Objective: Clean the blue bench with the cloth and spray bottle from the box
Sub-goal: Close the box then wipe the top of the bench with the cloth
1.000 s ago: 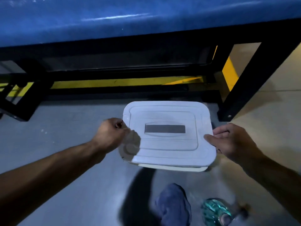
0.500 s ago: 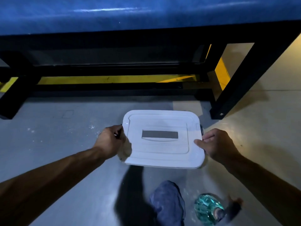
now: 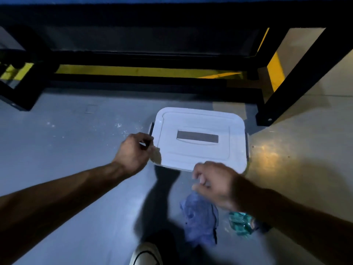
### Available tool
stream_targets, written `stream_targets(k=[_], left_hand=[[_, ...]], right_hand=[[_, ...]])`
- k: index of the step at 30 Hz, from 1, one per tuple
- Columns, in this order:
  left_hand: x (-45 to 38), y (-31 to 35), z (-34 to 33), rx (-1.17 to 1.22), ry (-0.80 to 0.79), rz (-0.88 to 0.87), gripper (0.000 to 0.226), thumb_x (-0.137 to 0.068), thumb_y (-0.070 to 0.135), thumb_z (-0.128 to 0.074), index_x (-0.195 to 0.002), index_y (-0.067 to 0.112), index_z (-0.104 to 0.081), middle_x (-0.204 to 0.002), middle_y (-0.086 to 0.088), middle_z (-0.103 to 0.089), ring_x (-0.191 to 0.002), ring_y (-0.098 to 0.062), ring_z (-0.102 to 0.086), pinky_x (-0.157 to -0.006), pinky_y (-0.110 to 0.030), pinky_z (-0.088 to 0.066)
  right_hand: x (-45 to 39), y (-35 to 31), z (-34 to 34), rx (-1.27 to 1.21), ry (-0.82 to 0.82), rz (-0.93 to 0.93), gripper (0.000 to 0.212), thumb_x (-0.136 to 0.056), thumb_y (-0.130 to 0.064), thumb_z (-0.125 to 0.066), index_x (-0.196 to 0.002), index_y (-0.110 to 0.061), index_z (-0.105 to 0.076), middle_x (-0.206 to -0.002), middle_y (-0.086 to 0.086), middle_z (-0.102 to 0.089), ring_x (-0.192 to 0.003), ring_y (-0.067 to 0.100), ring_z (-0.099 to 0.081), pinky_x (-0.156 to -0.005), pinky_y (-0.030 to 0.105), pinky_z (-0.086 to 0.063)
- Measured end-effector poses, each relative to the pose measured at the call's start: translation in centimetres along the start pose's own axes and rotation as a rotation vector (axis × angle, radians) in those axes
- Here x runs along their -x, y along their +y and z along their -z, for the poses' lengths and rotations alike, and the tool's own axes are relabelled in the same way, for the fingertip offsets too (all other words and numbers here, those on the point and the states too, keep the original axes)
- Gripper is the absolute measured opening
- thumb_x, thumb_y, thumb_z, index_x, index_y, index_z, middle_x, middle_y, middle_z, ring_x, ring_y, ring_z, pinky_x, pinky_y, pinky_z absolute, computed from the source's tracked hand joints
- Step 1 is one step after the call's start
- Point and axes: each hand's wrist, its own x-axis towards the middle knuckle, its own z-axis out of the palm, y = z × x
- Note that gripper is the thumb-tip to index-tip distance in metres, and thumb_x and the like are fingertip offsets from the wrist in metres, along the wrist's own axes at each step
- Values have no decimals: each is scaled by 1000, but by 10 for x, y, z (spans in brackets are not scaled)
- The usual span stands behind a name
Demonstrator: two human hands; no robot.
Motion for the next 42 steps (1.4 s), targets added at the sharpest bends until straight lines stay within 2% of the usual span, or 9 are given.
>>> stream_targets(k=[3, 6, 11, 15, 20, 24, 28, 33, 42], left_hand=[[25, -6, -1, -25, -35, -52, 21, -95, 23, -69, -116, 17, -69, -108, 9, -64, -76, 4, -67, -64, 4, -43], [45, -24, -3, -17, -44, -80, 27, -94, 23, -69, -121, 23, -67, -125, 1, -59, -92, -7, -70, -73, -8, -53], [54, -41, -2, 4, -96, -161, 42, -95, 31, -57, -136, 28, -59, -127, 10, -53, -103, -2, -65, -88, -18, -55], [49, -46, -1, -19, -169, -180, 52, -93, 38, -52, -145, 36, -49, -131, 17, -44, -110, 3, -61, -97, -20, -52], [35, -35, 38, 54, -213, -89, 35, -94, 34, -54, -128, 33, -64, -123, 14, -60, -107, -1, -63, -97, -20, -52], [44, -13, 107, 251, -153, 90, 16, -97, 19, -59, -102, 26, -73, -104, 10, -71, -89, -7, -69, -81, -22, -58], [64, 11, 203, 323, -91, 237, 18, -98, 11, -61, -93, 24, -72, -93, 6, -74, -83, -10, -71, -69, -13, -52], [78, 42, 317, 377, -20, 361, 20, -99, 11, -62, -89, 25, -72, -89, 11, -75, -85, -16, -73, -77, -30, -59], [8, 71, 464, 466, 198, 434, 18, -97, 3, -64, -89, 15, -75, -87, 5, -78, -77, -9, -75, -68, -14, -55]], right_hand=[[-6, -22, -49, 361, -305, 3, 41, -89, -27, -66, -126, -20, -50, -127, 9, -48, -115, 34, -59, -82, 37, -42], [-18, -13, -105, 567, -452, -139, 49, -92, -27, -63, -136, -20, -45, -140, 19, -37, -125, 45, -48, -95, 55, -45], [-58, 56, -195, 505, -41, -139, 32, -82, -32, -45, -61, -29, -68, -77, 12, -61, -61, 32, -54, -45, 41, -51], [-68, 70, -214, 693, 309, -62, 25, -95, -31, -30, -75, -20, -40, -77, 10, -38, -63, 29, -47, -57, 41, -31], [-46, -19, -113, 374, -19, -273, 11, -58, -29, -56, -62, -20, -62, -61, 16, -58, -45, 30, -55, -45, 39, -47], [-34, -87, -27, 188, -190, -396, 42, -59, -41, -46, -99, -30, -54, -87, 0, -66, -67, 23, -71, -61, 23, -56], [-31, -180, 68, 23, -127, -369, 69, -75, -20, -60, -137, -42, -39, -135, -3, -38, -126, 23, -51, -99, 30, -46], [-60, -275, 166, -129, 8, -312, 63, -74, -6, -66, -121, -42, -44, -122, -6, -36, -121, 22, -51, -94, 29, -42], [-170, -407, 246, -346, 98, -162, 69, -71, -4, -61, -122, -49, -50, -120, -14, -39, -116, 6, -49, -90, 14, -38]])
